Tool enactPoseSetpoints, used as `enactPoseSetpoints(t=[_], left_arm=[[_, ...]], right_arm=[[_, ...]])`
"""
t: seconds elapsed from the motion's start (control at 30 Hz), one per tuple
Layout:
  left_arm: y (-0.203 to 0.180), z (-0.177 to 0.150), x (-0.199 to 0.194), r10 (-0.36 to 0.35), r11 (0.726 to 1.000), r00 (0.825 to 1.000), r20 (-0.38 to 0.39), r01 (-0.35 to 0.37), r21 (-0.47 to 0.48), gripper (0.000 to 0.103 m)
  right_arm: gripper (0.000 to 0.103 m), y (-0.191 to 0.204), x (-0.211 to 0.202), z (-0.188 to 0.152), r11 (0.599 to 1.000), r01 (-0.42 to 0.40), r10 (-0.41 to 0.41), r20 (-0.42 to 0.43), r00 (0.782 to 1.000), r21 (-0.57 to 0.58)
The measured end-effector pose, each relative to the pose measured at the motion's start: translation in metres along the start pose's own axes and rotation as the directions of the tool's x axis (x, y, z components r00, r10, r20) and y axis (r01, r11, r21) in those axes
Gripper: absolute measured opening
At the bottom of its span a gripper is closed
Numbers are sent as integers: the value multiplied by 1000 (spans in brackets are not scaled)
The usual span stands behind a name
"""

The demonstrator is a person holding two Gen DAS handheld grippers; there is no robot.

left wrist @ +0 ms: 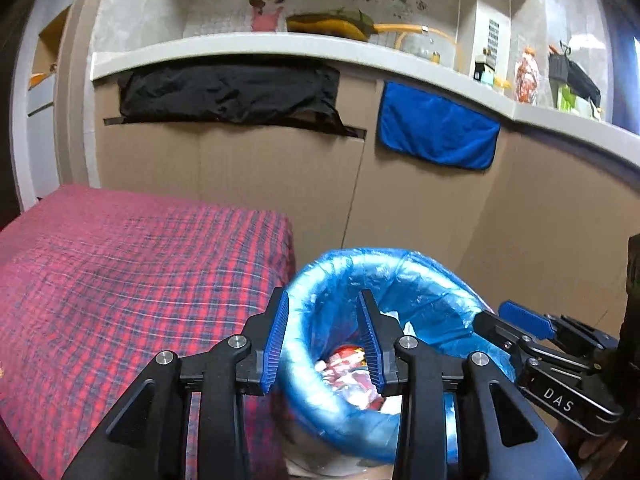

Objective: Collect trash

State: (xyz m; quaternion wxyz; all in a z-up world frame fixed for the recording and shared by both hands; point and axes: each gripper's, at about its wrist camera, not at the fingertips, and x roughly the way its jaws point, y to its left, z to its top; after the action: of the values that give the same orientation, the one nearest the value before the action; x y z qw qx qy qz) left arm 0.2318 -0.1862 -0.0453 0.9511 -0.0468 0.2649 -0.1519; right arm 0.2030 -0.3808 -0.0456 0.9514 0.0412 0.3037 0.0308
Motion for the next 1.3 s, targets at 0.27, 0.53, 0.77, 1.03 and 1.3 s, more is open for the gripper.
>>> enactPoseSetpoints(t=[0.27, 0.53, 0.77, 1.03, 1.3], left_arm=[[21, -19, -90, 36, 996, 999, 6, -36, 75, 42], [33, -51, -168, 60, 982, 998, -16, -56, 181, 43], [49, -71, -218, 143, 971, 989, -24, -135, 198, 43], [69, -78, -241, 221, 961, 975, -30, -212, 178, 43], [76, -84, -263, 291, 946, 957, -14, -285, 155, 43]], right_arm=[[41, 45, -65, -18, 1000, -3, 3, -4, 1000, 8], [44, 102, -128, -56, 1000, -16, 16, 13, 1000, 0], [47, 130, -167, -85, 1000, 6, -7, 54, 999, 14], [49, 148, -180, -100, 1000, -17, 16, 42, 999, 10], [49, 157, -193, -98, 1000, 4, -3, 89, 996, -9]])
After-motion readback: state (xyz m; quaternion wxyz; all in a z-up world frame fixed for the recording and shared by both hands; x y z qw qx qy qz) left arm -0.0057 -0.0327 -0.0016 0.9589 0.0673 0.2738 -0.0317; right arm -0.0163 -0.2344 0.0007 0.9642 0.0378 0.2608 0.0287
